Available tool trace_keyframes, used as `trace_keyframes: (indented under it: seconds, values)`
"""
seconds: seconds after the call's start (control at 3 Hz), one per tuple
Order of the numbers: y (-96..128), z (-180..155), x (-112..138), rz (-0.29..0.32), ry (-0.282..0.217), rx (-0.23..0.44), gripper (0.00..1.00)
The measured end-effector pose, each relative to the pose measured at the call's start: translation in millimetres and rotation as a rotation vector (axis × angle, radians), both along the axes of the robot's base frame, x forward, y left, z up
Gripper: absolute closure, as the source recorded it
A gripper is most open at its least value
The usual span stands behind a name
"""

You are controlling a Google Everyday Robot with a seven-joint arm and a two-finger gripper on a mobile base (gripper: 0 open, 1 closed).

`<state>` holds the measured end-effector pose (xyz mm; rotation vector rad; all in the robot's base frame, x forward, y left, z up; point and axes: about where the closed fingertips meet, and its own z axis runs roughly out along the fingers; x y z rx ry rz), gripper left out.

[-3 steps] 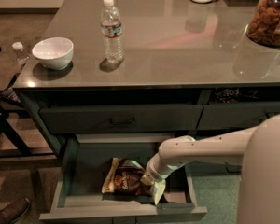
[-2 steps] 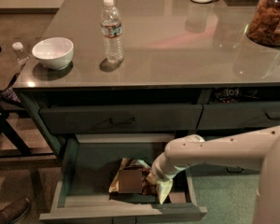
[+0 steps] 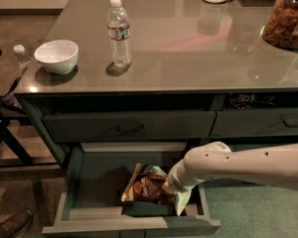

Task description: Pick brown chip bag from middle drawer and place on counter

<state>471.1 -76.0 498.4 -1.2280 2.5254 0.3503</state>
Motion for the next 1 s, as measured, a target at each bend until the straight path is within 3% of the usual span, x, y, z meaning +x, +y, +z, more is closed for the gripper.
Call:
trace_keyframes:
  seconds: [0.33,0.67,1.0]
  values:
    - [-15,27,-4,-0.036,-0.028,0.01,1.0]
    - [-43,71,-18,-0.097,-0.073,-0.017,1.0]
    - [-73,126,-29,-0.168,-0.149,-0.056,1.0]
